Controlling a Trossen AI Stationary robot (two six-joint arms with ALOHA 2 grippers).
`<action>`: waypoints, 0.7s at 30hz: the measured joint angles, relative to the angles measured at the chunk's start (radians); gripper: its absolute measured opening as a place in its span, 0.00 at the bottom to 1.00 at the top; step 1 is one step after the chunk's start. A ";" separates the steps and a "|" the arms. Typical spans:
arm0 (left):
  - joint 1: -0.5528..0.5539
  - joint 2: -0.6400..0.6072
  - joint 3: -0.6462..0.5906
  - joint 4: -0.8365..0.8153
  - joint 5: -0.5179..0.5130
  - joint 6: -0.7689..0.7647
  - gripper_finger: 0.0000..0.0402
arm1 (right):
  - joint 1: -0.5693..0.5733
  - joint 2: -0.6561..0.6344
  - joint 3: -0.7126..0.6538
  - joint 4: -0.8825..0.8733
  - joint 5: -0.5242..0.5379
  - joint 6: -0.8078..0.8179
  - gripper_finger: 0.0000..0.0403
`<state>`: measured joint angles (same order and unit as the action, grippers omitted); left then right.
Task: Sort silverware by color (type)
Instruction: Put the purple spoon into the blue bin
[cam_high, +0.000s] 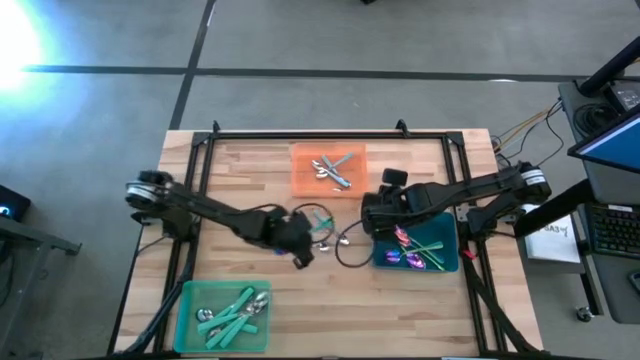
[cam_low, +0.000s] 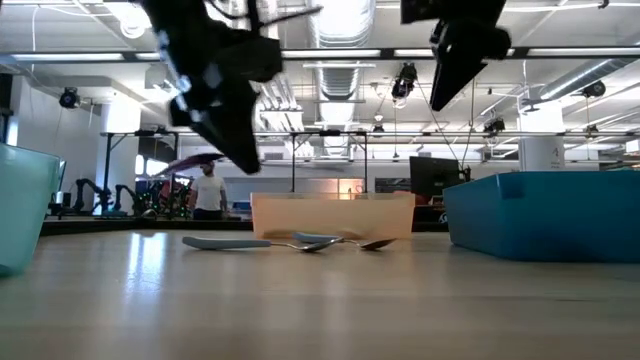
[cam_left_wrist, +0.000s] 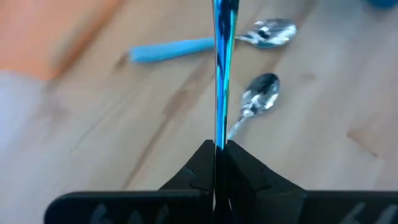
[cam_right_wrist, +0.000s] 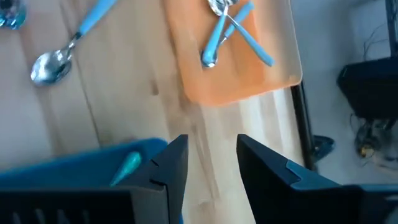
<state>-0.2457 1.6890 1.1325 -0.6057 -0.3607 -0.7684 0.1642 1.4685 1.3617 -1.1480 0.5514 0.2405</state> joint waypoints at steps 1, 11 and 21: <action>-0.015 -0.032 -0.033 0.012 -0.034 -0.039 0.01 | -0.009 -0.004 -0.023 0.035 -0.002 0.002 0.32; -0.108 -0.258 -0.301 0.563 -0.343 -0.052 0.01 | -0.040 -0.022 -0.230 0.723 -0.132 -0.085 0.32; -0.120 -0.222 -0.362 0.849 -0.436 0.115 0.01 | -0.040 -0.026 -0.364 1.263 -0.337 -0.152 0.32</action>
<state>-0.3652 1.4667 0.7704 0.2437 -0.7964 -0.6535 0.1241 1.4428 0.9980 0.1150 0.2143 0.0881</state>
